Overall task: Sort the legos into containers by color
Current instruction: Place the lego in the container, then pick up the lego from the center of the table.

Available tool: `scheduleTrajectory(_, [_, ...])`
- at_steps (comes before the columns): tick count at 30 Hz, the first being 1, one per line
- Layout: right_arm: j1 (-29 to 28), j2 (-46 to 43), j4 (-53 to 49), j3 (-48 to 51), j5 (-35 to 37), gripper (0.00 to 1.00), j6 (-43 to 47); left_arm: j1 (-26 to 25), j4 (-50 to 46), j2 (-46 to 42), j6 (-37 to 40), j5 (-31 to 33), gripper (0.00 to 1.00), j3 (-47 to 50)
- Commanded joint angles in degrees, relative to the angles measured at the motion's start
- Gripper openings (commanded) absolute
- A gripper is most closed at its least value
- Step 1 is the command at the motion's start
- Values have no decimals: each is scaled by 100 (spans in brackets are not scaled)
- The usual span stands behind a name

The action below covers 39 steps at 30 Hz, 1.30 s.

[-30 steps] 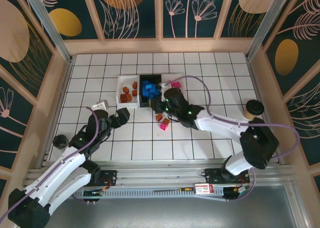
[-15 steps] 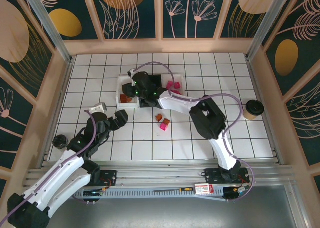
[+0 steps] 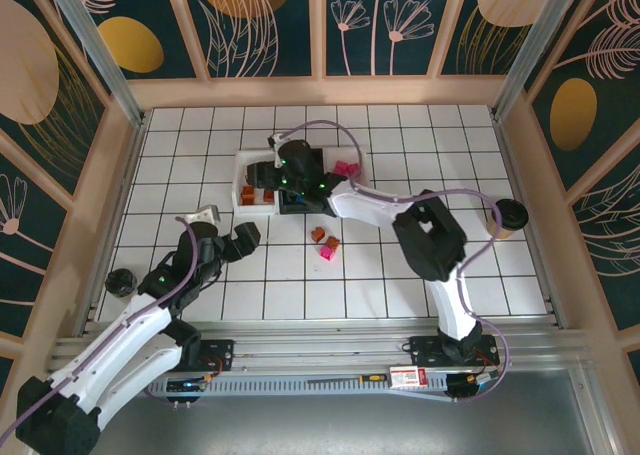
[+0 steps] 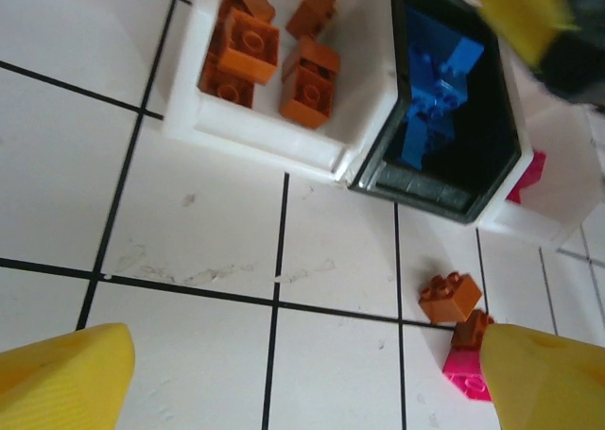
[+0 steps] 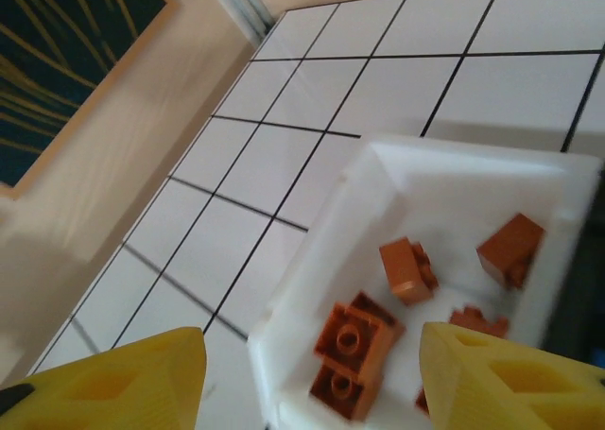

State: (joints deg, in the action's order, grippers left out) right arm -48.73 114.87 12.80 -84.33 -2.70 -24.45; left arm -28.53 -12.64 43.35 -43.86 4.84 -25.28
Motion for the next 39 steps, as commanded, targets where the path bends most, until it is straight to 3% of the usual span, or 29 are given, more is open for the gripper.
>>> scheduleTrajectory(1, [4,-1019,599,916,201,62,-52,-123,463,419,211,-478,90,-201])
scheduleTrajectory(8, [54,-2665,753,3136,668,62,-214,-1220,1132,2053,402,33,82,-768])
scheduleTrajectory(14, [188,-3833,666,4482,920,62,-455,-1830,1525,3639,740,268,72,-1556])
scheduleTrajectory(18, [258,-4453,523,5070,1068,62,-582,-1873,1607,4429,973,131,63,-2016])
scheduleTrajectory(31, [382,-5525,189,5735,1228,63,-740,-1867,1538,5789,1239,397,63,-2768])
scheduleTrajectory(39, [392,-5685,117,5737,1272,63,-702,-1872,1537,5861,1239,516,42,-2736])
